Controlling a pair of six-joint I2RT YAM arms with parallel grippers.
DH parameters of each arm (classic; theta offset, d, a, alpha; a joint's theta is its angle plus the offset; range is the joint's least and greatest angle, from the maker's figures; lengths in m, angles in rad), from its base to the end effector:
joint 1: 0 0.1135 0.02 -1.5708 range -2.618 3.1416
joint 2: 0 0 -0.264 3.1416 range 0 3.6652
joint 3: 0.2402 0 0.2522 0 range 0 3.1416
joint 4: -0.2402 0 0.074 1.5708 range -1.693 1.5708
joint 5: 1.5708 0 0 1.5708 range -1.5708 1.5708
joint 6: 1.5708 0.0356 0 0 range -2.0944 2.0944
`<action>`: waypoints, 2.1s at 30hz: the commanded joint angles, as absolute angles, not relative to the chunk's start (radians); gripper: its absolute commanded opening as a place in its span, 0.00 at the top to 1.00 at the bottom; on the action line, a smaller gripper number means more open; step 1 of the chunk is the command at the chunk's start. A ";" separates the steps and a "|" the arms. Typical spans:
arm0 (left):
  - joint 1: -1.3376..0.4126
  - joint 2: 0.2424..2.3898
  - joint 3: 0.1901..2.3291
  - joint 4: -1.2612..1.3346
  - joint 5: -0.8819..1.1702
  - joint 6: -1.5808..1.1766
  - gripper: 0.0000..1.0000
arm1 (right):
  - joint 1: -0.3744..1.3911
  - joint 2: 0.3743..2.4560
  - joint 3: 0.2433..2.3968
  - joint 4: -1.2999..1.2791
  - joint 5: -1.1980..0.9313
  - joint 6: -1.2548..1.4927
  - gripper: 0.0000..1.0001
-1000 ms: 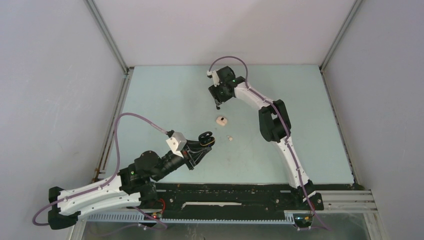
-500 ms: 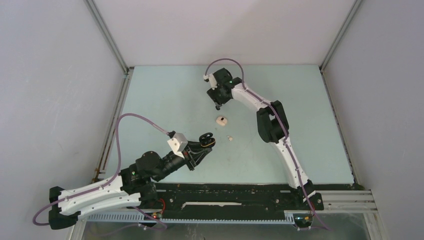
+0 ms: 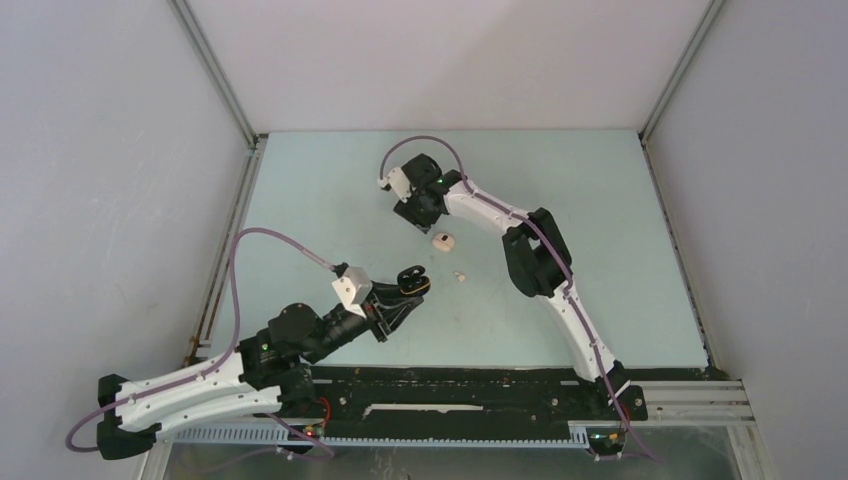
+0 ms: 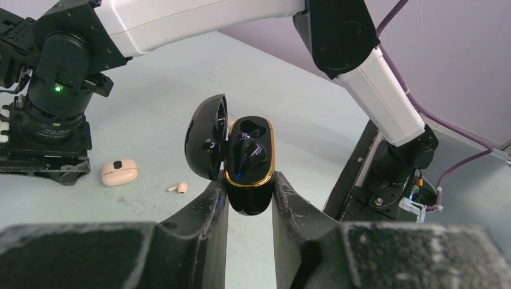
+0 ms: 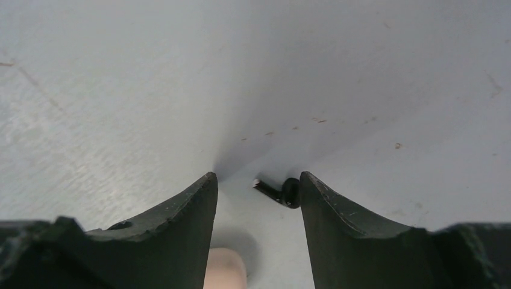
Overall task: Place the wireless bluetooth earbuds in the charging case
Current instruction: Pick up the earbud from the center of the board.
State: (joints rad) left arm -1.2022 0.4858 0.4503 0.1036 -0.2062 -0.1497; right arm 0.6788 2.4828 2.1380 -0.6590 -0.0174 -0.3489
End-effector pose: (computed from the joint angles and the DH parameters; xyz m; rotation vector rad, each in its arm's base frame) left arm 0.0580 -0.1299 0.2954 0.6370 1.4422 -0.9230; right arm 0.4187 0.3385 0.1563 -1.2745 2.2447 0.1456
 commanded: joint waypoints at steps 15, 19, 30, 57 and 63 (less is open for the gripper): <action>-1.209 0.479 0.430 0.163 -0.186 -0.156 0.98 | 0.597 2.465 2.142 -0.628 -0.096 -0.153 0.36; -1.209 0.479 0.423 0.164 -0.184 -0.158 0.98 | 0.569 2.486 2.194 -0.637 -0.201 -0.083 0.37; -1.209 0.494 0.419 0.183 -0.173 -0.153 0.98 | 0.566 2.493 2.197 -0.622 -0.092 -0.050 0.41; -1.209 0.462 0.403 0.170 -0.179 -0.144 0.98 | 0.601 2.451 2.097 -0.701 -0.073 -0.082 0.51; -1.209 0.452 0.395 0.175 -0.178 -0.146 0.98 | 0.615 2.409 2.047 -0.696 -0.122 -0.088 0.51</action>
